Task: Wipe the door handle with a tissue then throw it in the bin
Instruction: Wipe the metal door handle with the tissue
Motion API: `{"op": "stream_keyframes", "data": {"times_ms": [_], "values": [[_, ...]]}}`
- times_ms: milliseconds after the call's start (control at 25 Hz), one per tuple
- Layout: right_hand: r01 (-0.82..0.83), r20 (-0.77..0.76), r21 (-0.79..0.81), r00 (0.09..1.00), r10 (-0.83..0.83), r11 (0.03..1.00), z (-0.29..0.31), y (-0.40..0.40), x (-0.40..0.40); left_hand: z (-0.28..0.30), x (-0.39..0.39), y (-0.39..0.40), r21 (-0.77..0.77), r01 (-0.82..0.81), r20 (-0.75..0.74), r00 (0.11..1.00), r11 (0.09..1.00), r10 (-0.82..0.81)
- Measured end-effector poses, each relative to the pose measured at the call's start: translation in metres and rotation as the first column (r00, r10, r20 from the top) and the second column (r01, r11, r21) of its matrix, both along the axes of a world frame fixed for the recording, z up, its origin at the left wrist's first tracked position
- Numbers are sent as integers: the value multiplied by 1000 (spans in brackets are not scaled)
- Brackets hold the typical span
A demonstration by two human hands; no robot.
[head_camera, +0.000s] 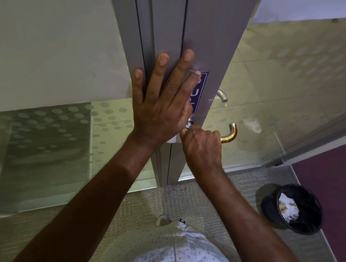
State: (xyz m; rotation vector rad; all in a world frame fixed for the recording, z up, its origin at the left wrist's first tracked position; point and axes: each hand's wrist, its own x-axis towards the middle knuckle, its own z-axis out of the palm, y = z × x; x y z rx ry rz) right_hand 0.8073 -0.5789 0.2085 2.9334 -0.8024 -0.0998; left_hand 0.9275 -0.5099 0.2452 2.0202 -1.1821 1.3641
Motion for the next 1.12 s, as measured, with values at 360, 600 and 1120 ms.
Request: {"op": "stream_keyframes", "data": {"times_ms": [360,600,1120], "values": [[158,67,-3,985,-158,987,-6,22,-7,1,0,0,14,8,-9,1000,1000,-8],[-19,27,-5,999,19,1000,-1,-1,-1,-1,-1,0,6,5,-6,1000,1000,-5],[113,127,-22,986,-109,993,-17,13,-9,-3,3,-1,7,4,3,1000,1000,-4]]}}
